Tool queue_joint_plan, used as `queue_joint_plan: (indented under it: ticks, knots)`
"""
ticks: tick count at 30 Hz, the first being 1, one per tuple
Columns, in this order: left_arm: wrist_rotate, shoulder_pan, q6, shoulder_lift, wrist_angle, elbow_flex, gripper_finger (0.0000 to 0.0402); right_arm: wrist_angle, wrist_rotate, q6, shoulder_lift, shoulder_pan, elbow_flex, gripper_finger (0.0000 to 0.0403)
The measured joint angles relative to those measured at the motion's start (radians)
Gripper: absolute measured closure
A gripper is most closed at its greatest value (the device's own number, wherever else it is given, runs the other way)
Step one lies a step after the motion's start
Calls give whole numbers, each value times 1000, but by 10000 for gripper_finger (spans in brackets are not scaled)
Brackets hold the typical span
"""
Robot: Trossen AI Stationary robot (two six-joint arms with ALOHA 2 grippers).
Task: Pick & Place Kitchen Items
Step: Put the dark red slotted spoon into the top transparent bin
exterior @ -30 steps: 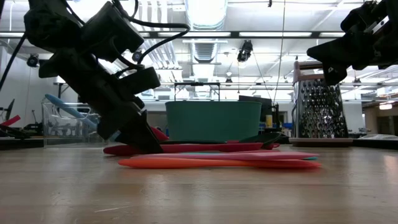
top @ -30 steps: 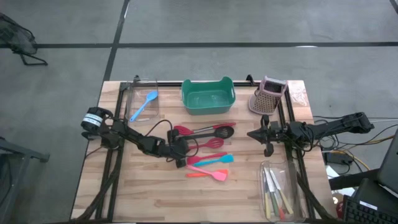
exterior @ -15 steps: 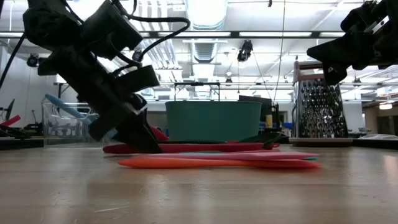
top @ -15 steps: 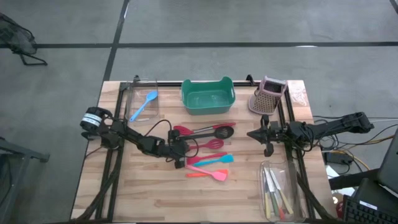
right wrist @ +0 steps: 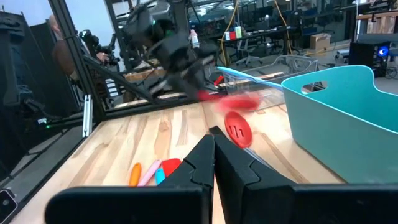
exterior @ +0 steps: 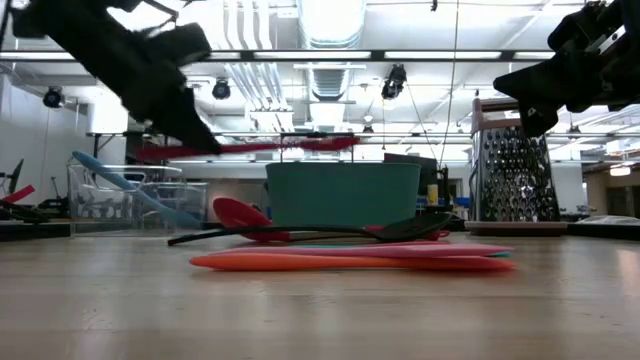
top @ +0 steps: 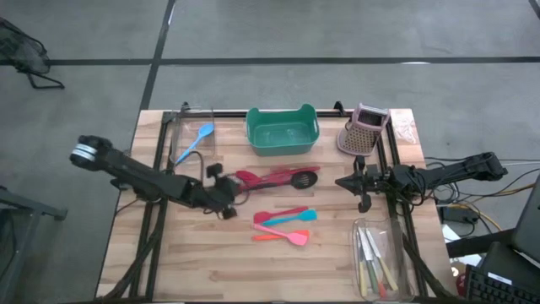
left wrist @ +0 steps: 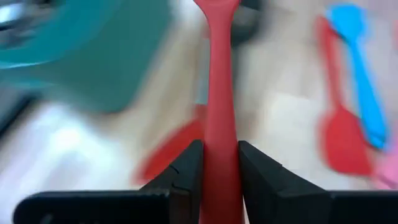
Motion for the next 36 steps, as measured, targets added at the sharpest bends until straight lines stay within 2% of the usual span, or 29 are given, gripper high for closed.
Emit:
queue_joint_plan:
  ticks: [4, 9, 12, 14, 22, 30, 36]
  knots:
    - [-234, 3, -132, -126, -183, 0, 322, 0, 0, 0, 0, 0, 0, 394]
    - [-399, 18, -214, -249, -348, 0, 322, 0, 0, 0, 0, 0, 0, 394]
    - [-540, 40, -305, -289, -434, -1, 322, 0, 0, 0, 0, 0, 0, 394]
    - [-592, 68, -378, -299, -496, -2, 321, 0, 0, 0, 0, 0, 0, 394]
    - [-579, 233, -426, -262, -569, -4, 315, 0, 0, 0, 0, 0, 0, 394]
    - [-470, 361, -448, -198, -577, -4, 313, 0, 0, 0, 0, 0, 0, 394]
    - [-432, 415, -455, -152, -576, -34, 313, 0, 0, 0, 0, 0, 0, 394]
